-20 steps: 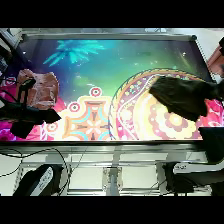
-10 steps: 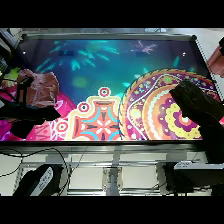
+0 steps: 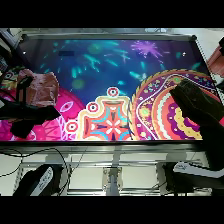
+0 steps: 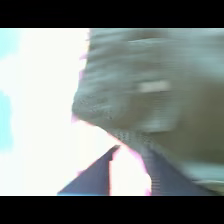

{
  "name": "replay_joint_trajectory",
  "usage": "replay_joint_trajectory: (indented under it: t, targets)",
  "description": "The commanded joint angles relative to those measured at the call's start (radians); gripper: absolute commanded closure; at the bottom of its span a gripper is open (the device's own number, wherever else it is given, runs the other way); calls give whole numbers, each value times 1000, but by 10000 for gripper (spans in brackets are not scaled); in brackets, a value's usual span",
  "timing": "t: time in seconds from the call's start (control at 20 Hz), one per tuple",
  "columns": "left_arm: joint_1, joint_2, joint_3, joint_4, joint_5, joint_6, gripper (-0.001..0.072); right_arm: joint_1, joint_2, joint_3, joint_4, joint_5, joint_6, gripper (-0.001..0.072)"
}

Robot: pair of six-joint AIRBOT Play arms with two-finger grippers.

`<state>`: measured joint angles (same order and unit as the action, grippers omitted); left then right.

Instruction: Fold the clothes and pants, and hang the long-sleeved shirts on hangers.

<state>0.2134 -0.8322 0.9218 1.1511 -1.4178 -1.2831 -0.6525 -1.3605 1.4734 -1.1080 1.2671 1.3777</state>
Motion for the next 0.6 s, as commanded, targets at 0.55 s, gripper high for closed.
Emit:
replay_joint_trajectory:
  t: [0.55]
  targets:
    - [0, 0, 0, 0, -6, 0, 65, 905, -30, -304, -154, -10, -51, 699]
